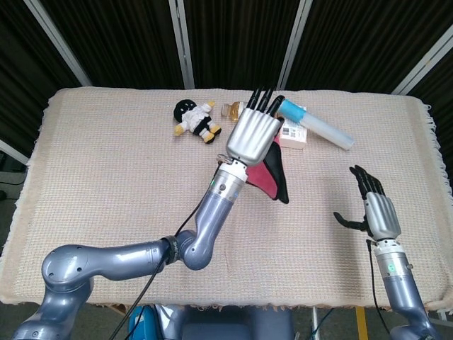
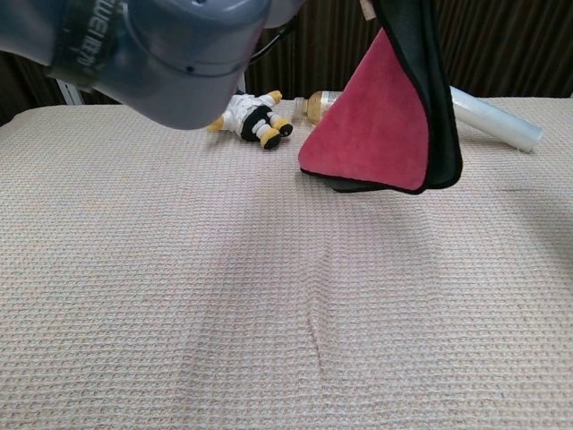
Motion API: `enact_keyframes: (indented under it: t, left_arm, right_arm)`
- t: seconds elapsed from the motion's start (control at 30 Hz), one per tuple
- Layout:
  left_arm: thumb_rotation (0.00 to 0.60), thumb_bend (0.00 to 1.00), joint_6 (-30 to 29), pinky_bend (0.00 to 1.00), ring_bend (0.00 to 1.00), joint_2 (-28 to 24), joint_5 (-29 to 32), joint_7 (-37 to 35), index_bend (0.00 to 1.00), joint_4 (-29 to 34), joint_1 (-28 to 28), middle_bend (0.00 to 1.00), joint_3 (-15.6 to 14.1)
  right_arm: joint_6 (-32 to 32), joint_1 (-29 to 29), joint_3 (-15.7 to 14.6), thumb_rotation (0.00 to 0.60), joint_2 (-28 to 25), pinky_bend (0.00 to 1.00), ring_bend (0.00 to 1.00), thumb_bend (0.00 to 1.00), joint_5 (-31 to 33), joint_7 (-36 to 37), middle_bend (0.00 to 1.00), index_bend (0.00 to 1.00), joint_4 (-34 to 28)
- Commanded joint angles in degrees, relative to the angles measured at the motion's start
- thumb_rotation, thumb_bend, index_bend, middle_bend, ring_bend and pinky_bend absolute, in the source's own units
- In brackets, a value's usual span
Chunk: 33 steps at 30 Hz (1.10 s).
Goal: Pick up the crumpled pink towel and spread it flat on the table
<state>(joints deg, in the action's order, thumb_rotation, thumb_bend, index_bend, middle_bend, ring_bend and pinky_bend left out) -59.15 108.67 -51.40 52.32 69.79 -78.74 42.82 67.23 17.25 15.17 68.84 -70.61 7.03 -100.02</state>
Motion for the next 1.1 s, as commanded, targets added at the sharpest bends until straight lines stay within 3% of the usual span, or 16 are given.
enact_keyframes:
  t: [0.03,0.23,0.7,1.1]
  left_arm:
    - [0.6,0.55,0.67,0.0,0.0,2.91,3.02,-1.01,0.63,-5.34,-4.33,0.17,1.05]
    - [0.6,0.56,1.0,0.0,0.0,4.33,3.23,-4.93,0.64,-9.37,-6.72,0.17,0.21]
    - [0.6,0.56,-0.39,0.0,0.0,3.83,2.9,-9.24,0.64,-10.5,-7.79,0.17,-2.53]
    - [0.6,0.56,-1.76,0.0,0.0,3.49,4.22,-9.25,0.64,-9.96,-8.55,0.17,-3.93]
  right_arm:
    - [-2.92,1.68,1.05,0.6,-1.11,0.0,0.0,0.23,2.8,0.25,0.0,0.09,-3.81]
    - [-5.54,4.05,1.9,0.6,0.11,0.0,0.0,0.23,7.56,-1.13,0.0,0.17,-5.48]
    - [-5.0,9.29,2.88,0.6,9.83,0.0,0.0,0.23,18.71,-8.62,0.02,0.4,0.52]
    - [-2.48,12.04,3.55,0.6,15.36,0.0,0.0,0.23,23.45,-13.88,0.03,0.42,1.44]
